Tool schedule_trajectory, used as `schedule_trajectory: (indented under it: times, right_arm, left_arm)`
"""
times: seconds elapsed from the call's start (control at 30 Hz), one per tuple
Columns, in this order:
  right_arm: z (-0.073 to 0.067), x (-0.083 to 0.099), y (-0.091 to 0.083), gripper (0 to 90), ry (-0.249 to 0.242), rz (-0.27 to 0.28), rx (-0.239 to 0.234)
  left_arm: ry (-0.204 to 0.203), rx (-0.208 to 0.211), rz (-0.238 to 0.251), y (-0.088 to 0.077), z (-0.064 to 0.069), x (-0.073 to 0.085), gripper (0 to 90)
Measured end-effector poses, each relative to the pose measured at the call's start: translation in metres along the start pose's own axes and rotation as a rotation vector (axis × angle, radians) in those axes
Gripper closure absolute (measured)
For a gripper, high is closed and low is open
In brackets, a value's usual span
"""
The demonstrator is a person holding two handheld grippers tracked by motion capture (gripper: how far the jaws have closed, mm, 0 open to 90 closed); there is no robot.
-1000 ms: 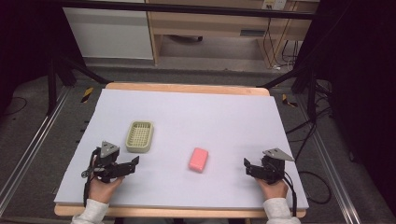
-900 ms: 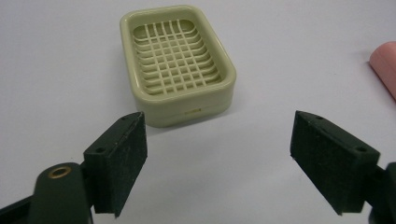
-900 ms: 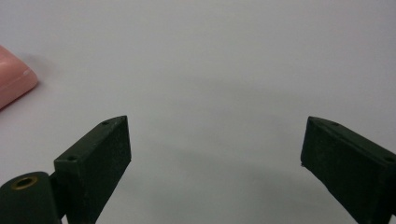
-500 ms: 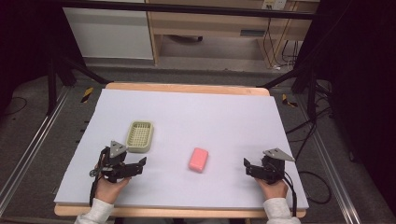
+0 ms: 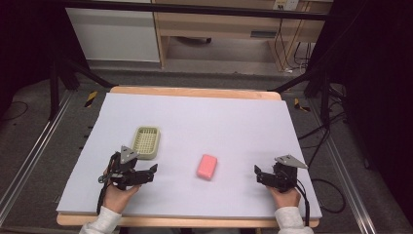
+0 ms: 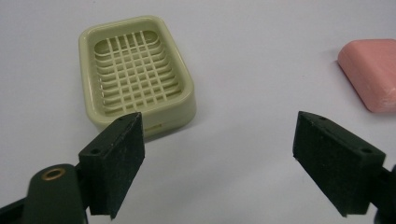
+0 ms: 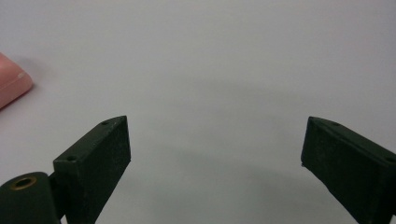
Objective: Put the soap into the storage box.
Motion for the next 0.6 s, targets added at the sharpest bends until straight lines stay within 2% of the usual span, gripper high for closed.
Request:
schedule_trajectory:
  times: [0.3, 0.6]
  right_arm:
    - [-0.001, 0.000, 0.001, 8.4, 0.000, -0.007, -0.002]
    - [-0.001, 0.000, 0.001, 8.4, -0.007, -0.012, 0.001]
  left_arm:
    - [0.006, 0.011, 0.004, 0.001, 0.006, -0.005, 15.4]
    - [0.033, 0.019, -0.003, 0.001, 0.012, -0.010, 15.2]
Point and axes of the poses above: each handheld gripper's, and its own axes: y roughly forward along the jaws, x roughly out of its underside, z roughly to its right, the point moved 1 cm from there along y, roughly forward along the jaws, and after that the axes turned 9 degrees about z, right-handed, at the moved point
